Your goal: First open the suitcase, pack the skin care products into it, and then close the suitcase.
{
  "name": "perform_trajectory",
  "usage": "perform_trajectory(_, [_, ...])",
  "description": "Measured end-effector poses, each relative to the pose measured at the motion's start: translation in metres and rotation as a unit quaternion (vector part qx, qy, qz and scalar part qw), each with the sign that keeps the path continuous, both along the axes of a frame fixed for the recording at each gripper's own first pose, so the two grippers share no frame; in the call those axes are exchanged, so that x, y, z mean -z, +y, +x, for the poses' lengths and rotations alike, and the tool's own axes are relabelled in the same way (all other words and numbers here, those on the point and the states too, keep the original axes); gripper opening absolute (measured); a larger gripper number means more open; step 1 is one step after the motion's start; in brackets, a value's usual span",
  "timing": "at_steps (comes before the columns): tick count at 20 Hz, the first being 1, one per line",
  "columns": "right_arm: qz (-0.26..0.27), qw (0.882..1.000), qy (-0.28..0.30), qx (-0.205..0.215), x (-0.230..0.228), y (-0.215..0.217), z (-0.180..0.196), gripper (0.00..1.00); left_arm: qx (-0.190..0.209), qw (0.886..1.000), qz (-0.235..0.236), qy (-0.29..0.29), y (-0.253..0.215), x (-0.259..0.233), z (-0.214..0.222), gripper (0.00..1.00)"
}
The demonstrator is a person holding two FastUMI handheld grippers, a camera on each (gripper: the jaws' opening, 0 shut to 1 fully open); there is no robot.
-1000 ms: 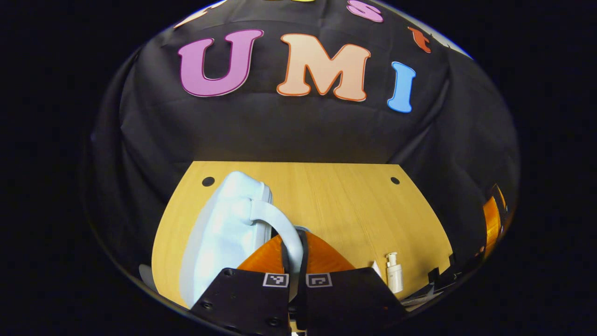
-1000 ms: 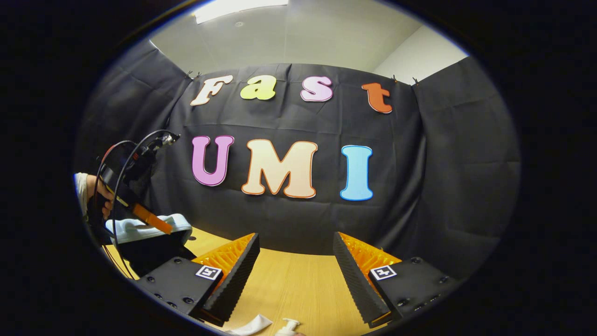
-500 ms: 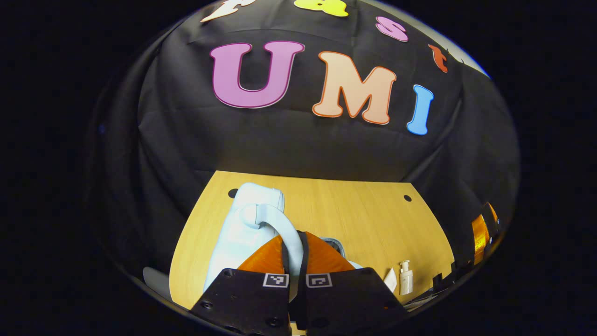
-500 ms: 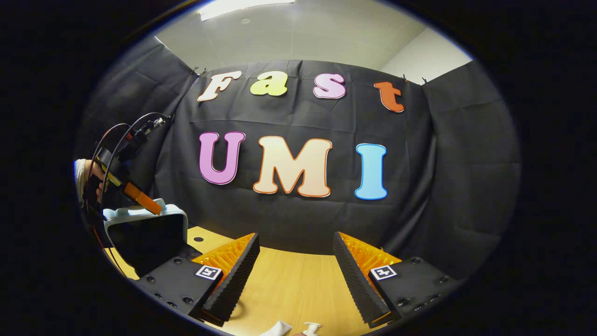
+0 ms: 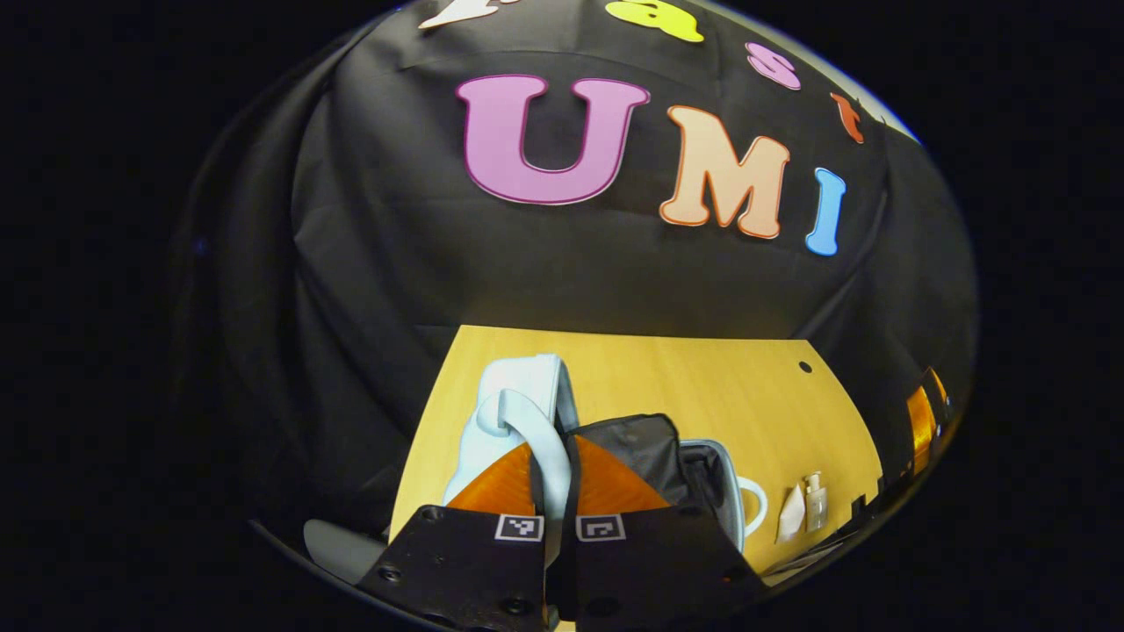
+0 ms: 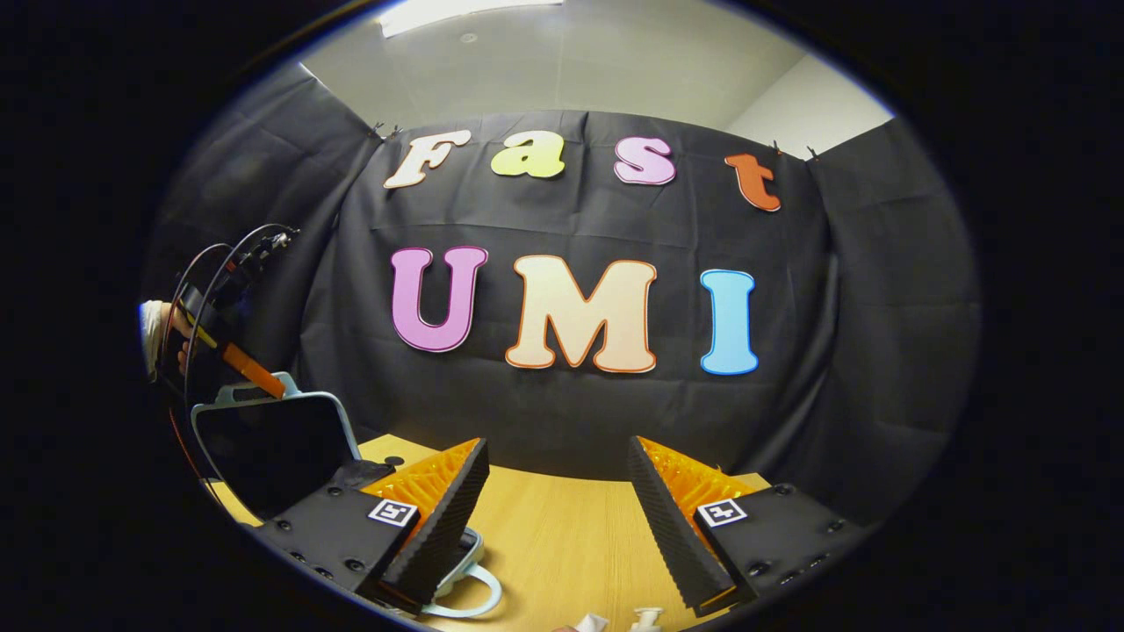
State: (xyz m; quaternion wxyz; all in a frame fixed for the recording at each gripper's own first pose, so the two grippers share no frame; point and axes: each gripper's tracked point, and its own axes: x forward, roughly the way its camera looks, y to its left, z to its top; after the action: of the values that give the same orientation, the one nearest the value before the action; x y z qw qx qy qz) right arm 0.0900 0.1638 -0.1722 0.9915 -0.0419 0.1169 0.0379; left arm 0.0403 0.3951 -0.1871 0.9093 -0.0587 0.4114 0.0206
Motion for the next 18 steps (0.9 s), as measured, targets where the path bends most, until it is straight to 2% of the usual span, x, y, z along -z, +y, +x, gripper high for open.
perform_trajectory(1, [-0.004,1.000,0.000,0.000,0.000,0.005,0.001,0.96,-0.003,1.000,-0.006,0.003,0.011,0.005,-0.002,0.00])
perform_trajectory(3, [-0.012,1.000,0.001,0.002,0.001,0.010,0.005,0.99,-0.016,1.000,-0.019,0.006,0.035,0.017,-0.001,0.00])
perform_trajectory(7, [-0.030,0.999,0.006,0.013,0.005,0.013,0.012,1.00,-0.047,0.998,0.020,0.049,0.112,0.054,-0.018,0.00])
perform_trajectory(11, [-0.042,0.999,0.022,0.004,0.018,0.029,0.018,0.99,-0.099,0.992,-0.030,0.078,0.136,0.101,-0.031,0.00])
perform_trajectory(12, [-0.047,0.999,0.025,-0.003,0.020,0.036,0.018,1.00,-0.115,0.989,-0.048,0.082,0.143,0.114,-0.036,0.00])
perform_trajectory(13, [-0.054,0.998,0.027,-0.012,0.021,0.044,0.017,0.96,-0.135,0.985,-0.065,0.091,0.148,0.125,-0.040,0.00])
perform_trajectory(14, [-0.063,0.997,0.028,-0.021,0.022,0.050,0.016,1.00,-0.147,0.981,-0.082,0.099,0.153,0.139,-0.047,0.00])
perform_trajectory(18, [-0.093,0.994,0.026,-0.052,0.023,0.072,0.015,1.00,-0.188,0.967,-0.112,0.128,0.174,0.188,-0.077,0.00])
